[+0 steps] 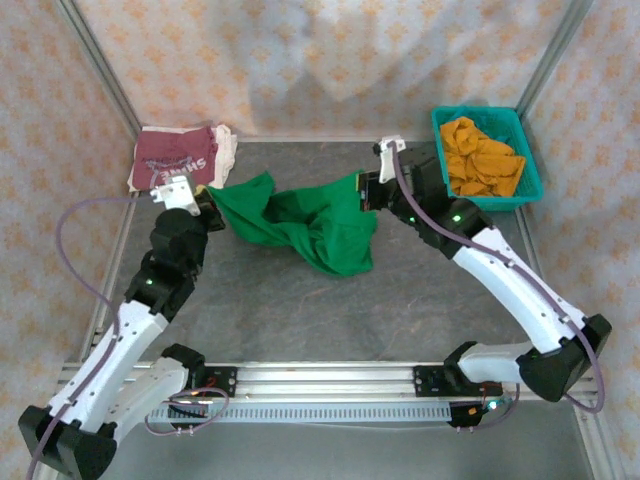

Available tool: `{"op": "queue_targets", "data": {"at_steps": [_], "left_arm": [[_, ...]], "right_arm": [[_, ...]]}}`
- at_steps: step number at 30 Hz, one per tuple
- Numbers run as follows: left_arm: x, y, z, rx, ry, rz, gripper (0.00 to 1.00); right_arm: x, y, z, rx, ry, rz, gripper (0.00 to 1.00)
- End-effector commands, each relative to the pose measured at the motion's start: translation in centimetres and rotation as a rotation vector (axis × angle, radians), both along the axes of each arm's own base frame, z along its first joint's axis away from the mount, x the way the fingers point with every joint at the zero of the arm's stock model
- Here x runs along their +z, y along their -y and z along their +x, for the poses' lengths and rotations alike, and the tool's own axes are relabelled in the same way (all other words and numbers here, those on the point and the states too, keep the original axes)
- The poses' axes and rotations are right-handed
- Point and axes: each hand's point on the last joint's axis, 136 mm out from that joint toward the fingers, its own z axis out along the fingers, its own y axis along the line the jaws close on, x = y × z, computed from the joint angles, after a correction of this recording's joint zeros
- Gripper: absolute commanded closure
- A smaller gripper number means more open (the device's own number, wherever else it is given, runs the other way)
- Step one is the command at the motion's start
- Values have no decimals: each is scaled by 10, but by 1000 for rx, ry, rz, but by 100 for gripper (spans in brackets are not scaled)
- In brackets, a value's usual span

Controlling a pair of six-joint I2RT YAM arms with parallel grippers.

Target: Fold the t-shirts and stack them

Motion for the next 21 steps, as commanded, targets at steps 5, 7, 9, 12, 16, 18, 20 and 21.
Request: {"op": "queue_targets", "data": {"at_steps": [5, 7, 9, 12, 16, 18, 20, 21], "left_arm": [[101, -22, -46, 38, 189, 60, 100], [122, -24, -60, 21, 242, 53, 100], [141, -29, -76, 24, 286, 50, 100], [161, -38, -99, 39, 349, 44, 100], [176, -44, -123, 39, 411, 43, 100], [177, -49, -129, 57, 410, 43, 100], [175, -50, -129, 64, 403, 38, 100], [174, -50, -128, 65, 402, 35, 100]], "right_arm": [[87, 88, -18, -238, 187, -65, 100], [107, 109, -26, -306, 234, -73, 100], [128, 129, -39, -370, 283, -63, 100], [155, 162, -64, -477, 358, -50, 100], [176, 200, -90, -613, 424, -75, 100], [184, 208, -98, -634, 442, -66, 100], [189, 211, -100, -648, 457, -60, 100], [189, 210, -97, -649, 458, -68, 100]]}}
